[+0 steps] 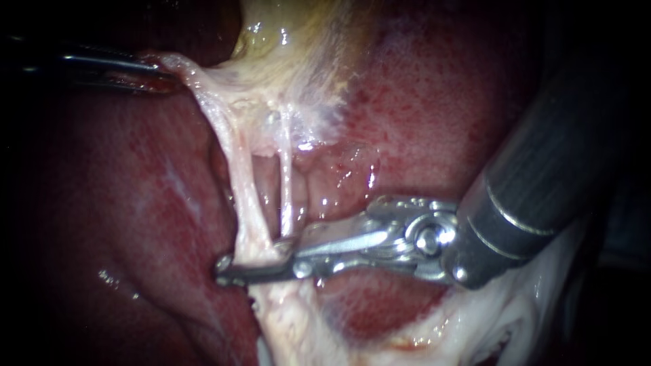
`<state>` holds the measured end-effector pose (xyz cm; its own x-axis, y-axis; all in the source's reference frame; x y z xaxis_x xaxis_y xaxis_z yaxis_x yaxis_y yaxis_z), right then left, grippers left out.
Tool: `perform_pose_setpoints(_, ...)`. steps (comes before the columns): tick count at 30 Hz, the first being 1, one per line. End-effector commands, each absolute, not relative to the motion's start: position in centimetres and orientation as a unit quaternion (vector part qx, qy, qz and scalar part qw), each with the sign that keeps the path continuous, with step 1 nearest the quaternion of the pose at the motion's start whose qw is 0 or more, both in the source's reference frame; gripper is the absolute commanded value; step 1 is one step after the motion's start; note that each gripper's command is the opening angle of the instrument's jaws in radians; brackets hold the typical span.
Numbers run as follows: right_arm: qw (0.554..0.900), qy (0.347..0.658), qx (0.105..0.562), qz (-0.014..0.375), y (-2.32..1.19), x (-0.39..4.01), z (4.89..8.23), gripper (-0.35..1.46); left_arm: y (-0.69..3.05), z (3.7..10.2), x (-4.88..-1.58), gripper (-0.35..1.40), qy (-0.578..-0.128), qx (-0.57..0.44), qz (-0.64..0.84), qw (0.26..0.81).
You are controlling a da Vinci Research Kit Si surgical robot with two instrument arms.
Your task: Going back first clip left tube
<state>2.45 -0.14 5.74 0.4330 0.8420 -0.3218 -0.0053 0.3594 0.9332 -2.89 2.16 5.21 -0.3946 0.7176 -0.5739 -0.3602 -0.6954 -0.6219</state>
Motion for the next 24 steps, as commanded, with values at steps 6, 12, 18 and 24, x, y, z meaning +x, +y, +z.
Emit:
perform_pose_setpoints(6,0.705,0.445,0.476,0.281,-0.18,2.49,5.79,0.15,2.15,5.21,-2.88,-0.35,-0.204,-0.438,0.81,0.332)
perform_pose_setpoints(12,0.715,0.46,0.46,0.258,-0.18,2.58,5.89,0.43,2.15,5.2,-2.88,-0.35,-0.204,-0.438,0.81,0.332)
perform_pose_setpoints(18,0.729,0.48,0.423,0.242,-0.19,2.63,6.1,0.49,2.15,5.2,-2.89,-0.35,-0.204,-0.438,0.81,0.333)
perform_pose_setpoints(24,0.744,0.493,0.389,0.228,-0.14,2.56,6.32,0.5,2.14,5.19,-2.89,-0.35,-0.203,-0.438,0.81,0.333)
